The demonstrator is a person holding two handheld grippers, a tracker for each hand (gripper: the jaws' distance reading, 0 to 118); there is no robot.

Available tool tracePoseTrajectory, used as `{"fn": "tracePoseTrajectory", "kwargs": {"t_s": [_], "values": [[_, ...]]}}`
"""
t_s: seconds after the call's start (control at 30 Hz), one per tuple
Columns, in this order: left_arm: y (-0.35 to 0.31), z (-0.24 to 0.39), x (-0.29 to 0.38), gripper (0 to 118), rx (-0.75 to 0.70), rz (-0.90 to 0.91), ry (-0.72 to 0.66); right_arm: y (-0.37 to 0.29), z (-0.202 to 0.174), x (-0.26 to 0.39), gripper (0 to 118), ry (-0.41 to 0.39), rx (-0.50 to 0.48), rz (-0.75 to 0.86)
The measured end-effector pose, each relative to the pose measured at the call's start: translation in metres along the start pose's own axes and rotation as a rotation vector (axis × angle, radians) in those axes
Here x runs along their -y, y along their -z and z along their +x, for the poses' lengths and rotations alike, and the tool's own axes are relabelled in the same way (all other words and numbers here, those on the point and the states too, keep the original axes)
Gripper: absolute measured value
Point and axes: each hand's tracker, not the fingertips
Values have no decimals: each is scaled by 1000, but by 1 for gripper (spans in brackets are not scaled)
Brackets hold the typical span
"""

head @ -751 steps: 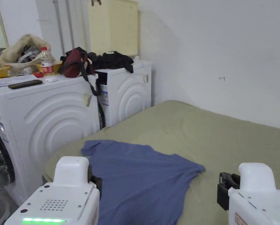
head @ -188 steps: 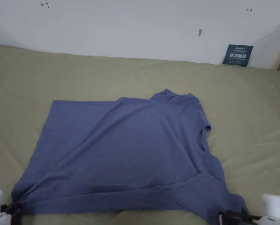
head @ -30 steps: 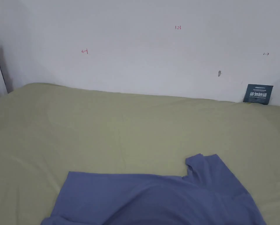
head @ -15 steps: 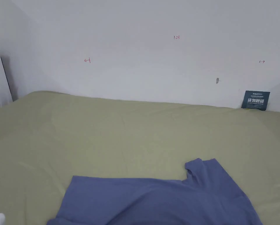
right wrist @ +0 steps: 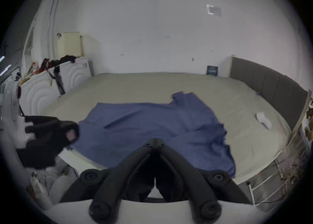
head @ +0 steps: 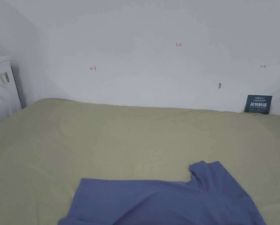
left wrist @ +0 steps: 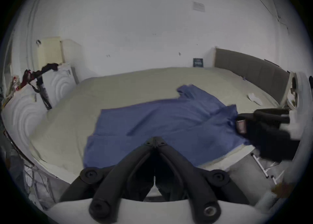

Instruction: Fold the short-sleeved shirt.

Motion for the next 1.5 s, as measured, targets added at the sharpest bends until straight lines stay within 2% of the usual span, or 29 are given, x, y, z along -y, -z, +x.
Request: {"fn": "tracePoseTrajectory", "kwargs": {"t_s": [0.07, 0.2, 0.37, 0.4, 0.5, 0.6, 0.63, 0.67, 0.7, 0.73, 0.77, 0.87, 1.03, 1.1, 1.13, 1.17, 1.2, 1.23, 1.27, 1.3, 1.33, 1.37, 1.4, 1.43, 1.5], "values": [[3, -2, 4, 0, 23, -12, -26, 1, -3, 2, 1, -16, -10, -17], [17, -27, -12, 0, 21, 0, -53, 10, 12, -11, 1, 20, -19, -16], [77, -121, -69, 0, 15, -11, -145, 28, 42, -45, 1, 49, 9, 32], [96, -146, -83, 0, 18, -20, -199, 33, 50, -52, 1, 59, 21, 42], [146, -206, -120, 0, -48, -98, -179, 45, 72, -68, 1, 74, 37, 53], [201, -250, -152, 1, -31, -245, -145, 65, 96, -81, 1, 87, 74, 46], [219, -261, -158, 22, -37, -303, -135, 72, 102, -84, 1, 91, 86, 42], [239, -269, -162, 57, -30, -370, -149, 80, 109, -87, 1, 92, 98, 37], [259, -274, -162, 91, -104, -416, -160, 88, 116, -89, 1, 96, 101, 28], [276, -278, -159, 104, -131, -458, -157, 95, 123, -91, 1, 105, 97, 9], [295, -285, -153, 107, -88, -517, -176, 102, 129, -92, 1, 117, 97, -10], [332, -291, -136, 106, -53, -566, -243, 117, 142, -91, 1, 134, 113, -29], [374, -281, -120, 106, -143, -614, -171, 134, 158, -92, 1, 135, 101, -46], [365, -276, -119, 100, -140, -584, -193, 144, 167, -102, 2, 135, 99, -46], [360, -274, -123, 79, -127, -568, -192, 151, 173, -109, 2, 132, 103, -49], [353, -268, -129, 52, -135, -537, -148, 164, 182, -119, 2, 122, 118, -68], [340, -261, -131, 10, -118, -516, -100, 183, 194, -130, 2, 107, 104, -104], [337, -258, -131, 0, -80, -503, -89, 200, 205, -140, 5, 105, 82, -143], [334, -252, -131, 0, -41, -474, -119, 225, 219, -150, 13, 104, 48, -166], [334, -248, -130, 0, -47, -483, -120, 253, 235, -159, 34, 104, 15, -210], [332, -247, -128, 0, -34, -505, -110, 278, 249, -168, 80, 110, -12, -268], [332, -244, -127, 0, -33, -505, -104, 311, 266, -177, 102, 129, -37, -400], [330, -240, -127, 0, -35, -499, -96, 336, 279, -182, 104, 146, -49, -468], [327, -239, -128, 0, -30, -492, -93, 352, 288, -183, 100, 158, -55, -467], [325, -242, -127, 0, -16, -485, -114, 386, 302, -184, 101, 153, -33, -512]]}}
